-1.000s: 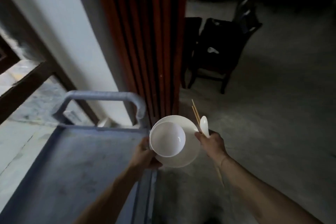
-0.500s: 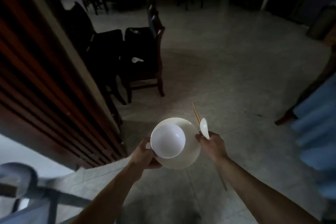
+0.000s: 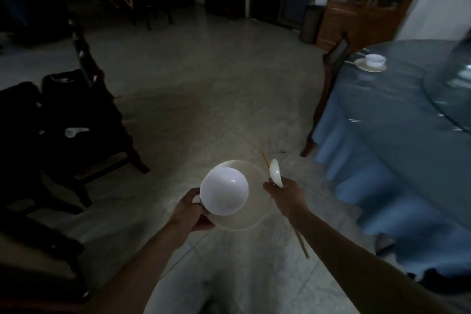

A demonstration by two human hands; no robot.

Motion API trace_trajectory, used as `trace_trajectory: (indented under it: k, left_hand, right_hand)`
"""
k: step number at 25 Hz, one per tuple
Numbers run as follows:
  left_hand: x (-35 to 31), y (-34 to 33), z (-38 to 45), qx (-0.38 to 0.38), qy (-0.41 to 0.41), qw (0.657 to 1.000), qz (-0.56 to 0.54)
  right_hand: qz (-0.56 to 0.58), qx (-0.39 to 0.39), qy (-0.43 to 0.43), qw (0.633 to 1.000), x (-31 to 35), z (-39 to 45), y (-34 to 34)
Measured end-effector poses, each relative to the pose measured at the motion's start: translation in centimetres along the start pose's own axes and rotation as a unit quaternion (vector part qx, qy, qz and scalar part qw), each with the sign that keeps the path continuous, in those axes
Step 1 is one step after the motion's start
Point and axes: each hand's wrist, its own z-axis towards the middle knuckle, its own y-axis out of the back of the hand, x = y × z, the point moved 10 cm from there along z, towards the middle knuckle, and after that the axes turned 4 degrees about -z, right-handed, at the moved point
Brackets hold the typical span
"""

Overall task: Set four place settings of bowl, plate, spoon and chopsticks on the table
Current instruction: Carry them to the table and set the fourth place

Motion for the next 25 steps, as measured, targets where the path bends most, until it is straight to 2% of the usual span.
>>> trace_trajectory:
  k: [7,13,22,25]
  left_hand:
    - [-7.9,-5.4,11.8,0.086,-0.001,0.995,0.044]
    - [-15.6,-8.5,20.2,0.141,0.009,0.987,0.074]
    - [-25.1,-14.2,32.3,0.164,-0.004,0.978,0.126]
    - [-27.4,-17.4,36.4,0.172,-0.001,0.976,0.133]
  right_hand:
    - [0.071,-0.062,-0.047,0.994,1.4,9.3,1.5]
    - [0.077,-0.11,-0.079,0.988,5.3,16.9,1.5]
    - [0.082,-0.168,-0.096,0.978,9.5,29.9,4.0]
    - [0.082,-0.163,-0.097,0.978,10.0,35.1,5.2]
